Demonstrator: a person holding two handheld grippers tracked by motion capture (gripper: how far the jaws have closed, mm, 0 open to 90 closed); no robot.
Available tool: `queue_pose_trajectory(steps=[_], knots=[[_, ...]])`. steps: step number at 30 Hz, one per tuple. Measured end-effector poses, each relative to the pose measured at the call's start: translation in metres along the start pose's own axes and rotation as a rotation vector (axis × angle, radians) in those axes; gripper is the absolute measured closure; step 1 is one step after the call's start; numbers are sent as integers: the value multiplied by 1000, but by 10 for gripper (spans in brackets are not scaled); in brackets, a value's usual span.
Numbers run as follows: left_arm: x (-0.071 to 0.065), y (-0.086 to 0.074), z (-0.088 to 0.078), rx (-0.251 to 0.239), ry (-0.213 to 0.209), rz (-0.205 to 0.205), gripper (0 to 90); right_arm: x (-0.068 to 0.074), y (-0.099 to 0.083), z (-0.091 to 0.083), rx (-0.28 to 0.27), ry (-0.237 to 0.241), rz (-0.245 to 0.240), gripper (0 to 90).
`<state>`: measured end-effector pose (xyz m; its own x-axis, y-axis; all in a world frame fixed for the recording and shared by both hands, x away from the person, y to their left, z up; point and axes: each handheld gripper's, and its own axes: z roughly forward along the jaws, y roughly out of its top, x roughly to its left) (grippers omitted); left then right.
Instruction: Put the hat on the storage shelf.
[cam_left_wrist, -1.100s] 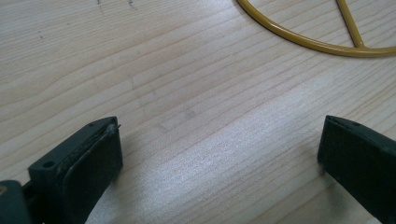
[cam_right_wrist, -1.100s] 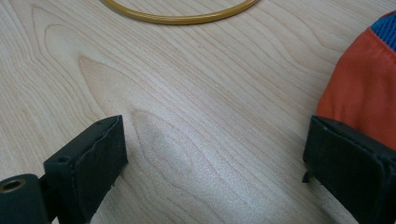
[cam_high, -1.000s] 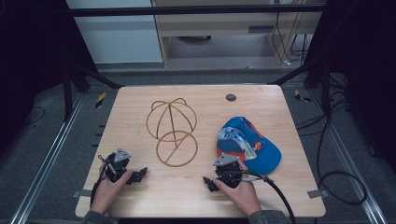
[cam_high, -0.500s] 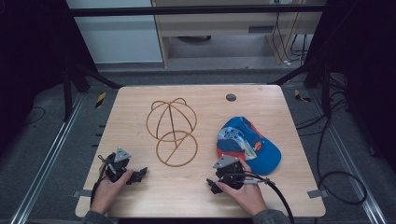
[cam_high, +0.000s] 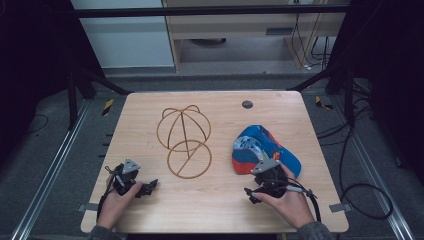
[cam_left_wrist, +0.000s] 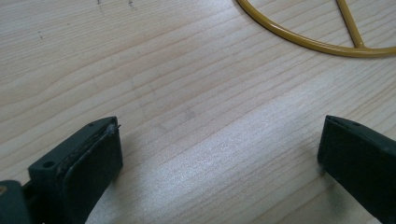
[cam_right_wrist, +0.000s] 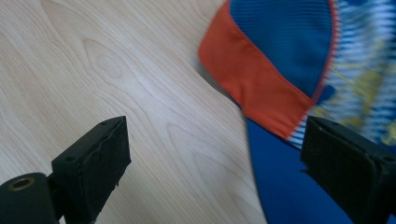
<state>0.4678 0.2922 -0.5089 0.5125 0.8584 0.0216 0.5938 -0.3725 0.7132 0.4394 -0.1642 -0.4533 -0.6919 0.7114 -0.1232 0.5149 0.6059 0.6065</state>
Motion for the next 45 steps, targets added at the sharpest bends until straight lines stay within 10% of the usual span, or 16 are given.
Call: queue_pose_trajectory(steps=[22, 45], knots=[[0, 0, 0, 0, 0, 0, 0, -81, 41, -41, 44, -28, 92, 234], [0, 0, 0, 0, 0, 0, 0, -101, 103, -33, 69, 16, 53, 501]])
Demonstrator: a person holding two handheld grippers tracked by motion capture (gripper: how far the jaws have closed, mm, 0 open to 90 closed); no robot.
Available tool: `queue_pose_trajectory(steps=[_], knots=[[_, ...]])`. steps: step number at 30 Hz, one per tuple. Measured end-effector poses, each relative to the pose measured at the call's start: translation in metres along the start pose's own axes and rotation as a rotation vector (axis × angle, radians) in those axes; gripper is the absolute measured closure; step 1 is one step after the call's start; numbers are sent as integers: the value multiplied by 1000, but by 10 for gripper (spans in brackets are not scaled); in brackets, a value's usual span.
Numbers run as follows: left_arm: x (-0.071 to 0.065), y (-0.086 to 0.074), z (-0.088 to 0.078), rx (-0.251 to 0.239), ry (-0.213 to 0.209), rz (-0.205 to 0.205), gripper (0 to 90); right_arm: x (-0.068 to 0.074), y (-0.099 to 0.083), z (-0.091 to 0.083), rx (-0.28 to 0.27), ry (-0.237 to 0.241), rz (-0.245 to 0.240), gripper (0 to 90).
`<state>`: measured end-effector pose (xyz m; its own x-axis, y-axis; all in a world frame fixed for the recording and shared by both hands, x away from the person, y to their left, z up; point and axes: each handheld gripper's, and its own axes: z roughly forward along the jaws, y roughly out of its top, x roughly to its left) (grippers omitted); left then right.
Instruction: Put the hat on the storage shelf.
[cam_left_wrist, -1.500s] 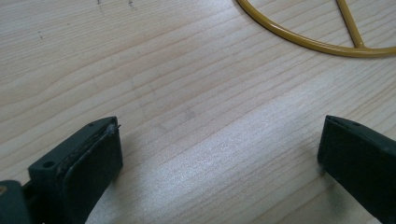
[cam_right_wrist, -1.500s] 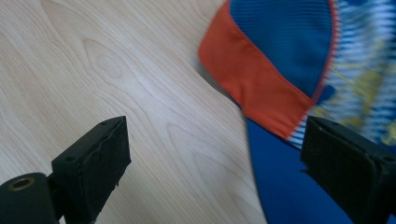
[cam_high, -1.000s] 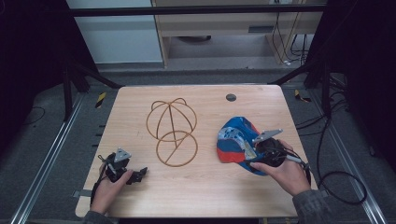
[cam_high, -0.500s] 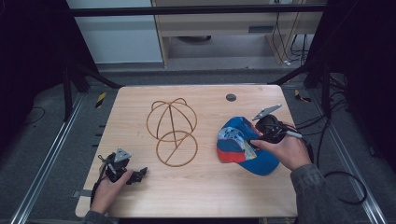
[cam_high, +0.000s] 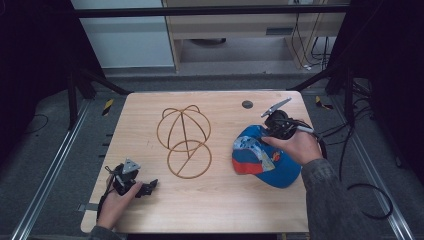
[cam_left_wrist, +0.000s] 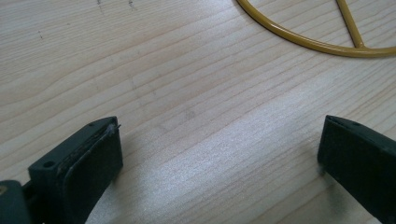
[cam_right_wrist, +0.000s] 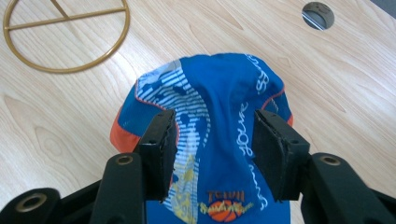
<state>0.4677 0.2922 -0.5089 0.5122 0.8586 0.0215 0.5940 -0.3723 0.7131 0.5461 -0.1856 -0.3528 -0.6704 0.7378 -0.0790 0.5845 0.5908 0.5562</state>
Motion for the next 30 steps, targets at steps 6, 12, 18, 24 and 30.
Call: queue_pose_trajectory(steps=[6, 12, 18, 24, 30], knots=[[0, 0, 0, 1, 0, -2, 0, -3, 6, 12, 10, 19, 10, 504], [0, 0, 0, 1, -1, -2, 0, -11, 6, 24, 40, 23, 16, 532], [0, 0, 0, 1, -1, -2, 0, -15, 4, 36, 61, 29, 31, 530], [0, 0, 0, 1, -1, -2, 0, -16, 3, 41, 73, 32, 29, 540], [0, 0, 0, 1, -1, -2, 0, -18, 3, 45, 77, 37, 28, 578]])
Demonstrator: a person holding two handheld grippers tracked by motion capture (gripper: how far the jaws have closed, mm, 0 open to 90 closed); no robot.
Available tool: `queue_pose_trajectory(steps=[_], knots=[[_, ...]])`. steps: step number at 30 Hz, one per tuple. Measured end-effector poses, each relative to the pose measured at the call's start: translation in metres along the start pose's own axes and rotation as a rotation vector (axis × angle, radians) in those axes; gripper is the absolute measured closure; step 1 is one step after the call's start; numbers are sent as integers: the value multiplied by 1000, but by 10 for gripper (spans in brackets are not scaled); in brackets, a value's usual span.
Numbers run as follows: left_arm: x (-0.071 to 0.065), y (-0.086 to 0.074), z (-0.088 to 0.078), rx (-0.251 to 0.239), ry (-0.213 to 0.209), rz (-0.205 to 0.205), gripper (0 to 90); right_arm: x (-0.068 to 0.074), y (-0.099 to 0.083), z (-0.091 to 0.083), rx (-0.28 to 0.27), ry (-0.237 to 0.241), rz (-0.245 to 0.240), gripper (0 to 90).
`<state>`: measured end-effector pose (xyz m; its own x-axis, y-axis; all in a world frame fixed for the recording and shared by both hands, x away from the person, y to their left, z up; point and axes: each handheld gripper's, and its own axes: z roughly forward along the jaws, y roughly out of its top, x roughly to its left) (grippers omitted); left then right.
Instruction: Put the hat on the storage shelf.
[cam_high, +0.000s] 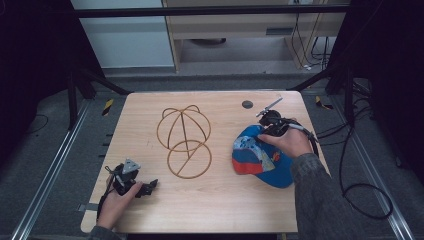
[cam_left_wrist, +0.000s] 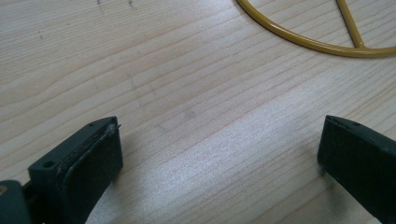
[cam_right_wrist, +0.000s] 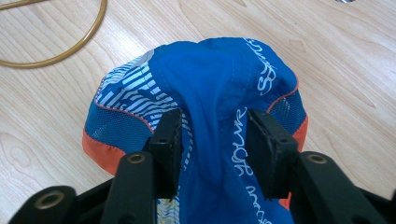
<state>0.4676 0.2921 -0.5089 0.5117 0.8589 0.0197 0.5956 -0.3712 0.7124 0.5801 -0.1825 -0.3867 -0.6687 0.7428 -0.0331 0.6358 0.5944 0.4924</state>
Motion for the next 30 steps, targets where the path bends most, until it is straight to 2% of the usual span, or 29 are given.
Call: queue_pose_trajectory(steps=[10, 18, 26, 30], knots=[[0, 0, 0, 0, 0, 0, 0, 2, 2, 2, 9, 12, -21, 776], [0, 0, 0, -4, 0, -4, 0, 2, 4, 0, 4, 11, -37, 864], [0, 0, 0, 0, 0, 0, 0, 1, 2, -7, -8, 12, -40, 900], [0, 0, 0, 0, 0, 0, 0, -1, 0, -18, -47, 18, -32, 900]])
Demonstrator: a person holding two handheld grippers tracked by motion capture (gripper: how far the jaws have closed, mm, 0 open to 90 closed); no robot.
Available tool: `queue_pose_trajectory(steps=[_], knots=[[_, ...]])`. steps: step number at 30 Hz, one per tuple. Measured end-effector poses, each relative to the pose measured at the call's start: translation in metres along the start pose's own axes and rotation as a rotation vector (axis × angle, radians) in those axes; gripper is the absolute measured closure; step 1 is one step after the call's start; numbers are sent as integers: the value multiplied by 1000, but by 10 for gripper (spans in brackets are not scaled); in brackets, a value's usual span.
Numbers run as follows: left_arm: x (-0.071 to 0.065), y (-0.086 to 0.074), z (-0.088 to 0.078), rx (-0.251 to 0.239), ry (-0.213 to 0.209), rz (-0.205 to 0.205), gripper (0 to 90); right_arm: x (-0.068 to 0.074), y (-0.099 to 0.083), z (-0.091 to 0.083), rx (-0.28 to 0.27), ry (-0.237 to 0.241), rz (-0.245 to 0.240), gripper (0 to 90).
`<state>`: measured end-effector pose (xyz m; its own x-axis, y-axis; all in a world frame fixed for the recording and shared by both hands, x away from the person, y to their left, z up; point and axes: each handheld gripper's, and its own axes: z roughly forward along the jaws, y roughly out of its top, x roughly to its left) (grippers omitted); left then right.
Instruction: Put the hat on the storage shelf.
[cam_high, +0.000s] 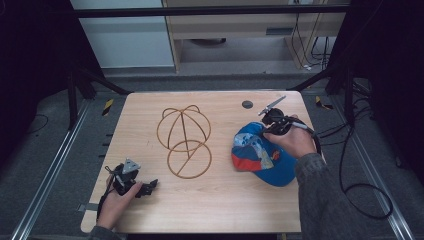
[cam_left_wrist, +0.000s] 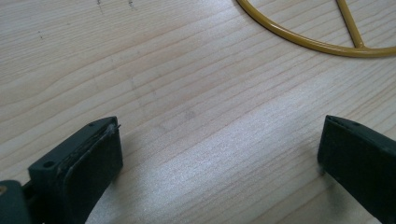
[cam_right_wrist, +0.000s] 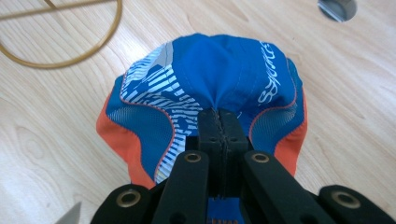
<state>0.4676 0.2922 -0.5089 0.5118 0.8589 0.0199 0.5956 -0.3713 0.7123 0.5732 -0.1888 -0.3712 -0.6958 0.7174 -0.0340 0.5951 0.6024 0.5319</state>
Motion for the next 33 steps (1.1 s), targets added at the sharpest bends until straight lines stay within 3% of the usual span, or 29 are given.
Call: queue_pose_trajectory(steps=[10, 15, 26, 33], knots=[[0, 0, 0, 0, 0, 0, 0, 1, 6, -47, -148, 20, 31, 900], [0, 0, 0, -3, 0, -3, 0, 5, 15, -63, -183, 17, 33, 900], [0, 0, 0, -2, 1, -1, 0, 21, 48, -115, -287, 12, -6, 900], [0, 0, 0, 2, 0, 2, 0, 31, 62, -131, -318, 12, -32, 900]])
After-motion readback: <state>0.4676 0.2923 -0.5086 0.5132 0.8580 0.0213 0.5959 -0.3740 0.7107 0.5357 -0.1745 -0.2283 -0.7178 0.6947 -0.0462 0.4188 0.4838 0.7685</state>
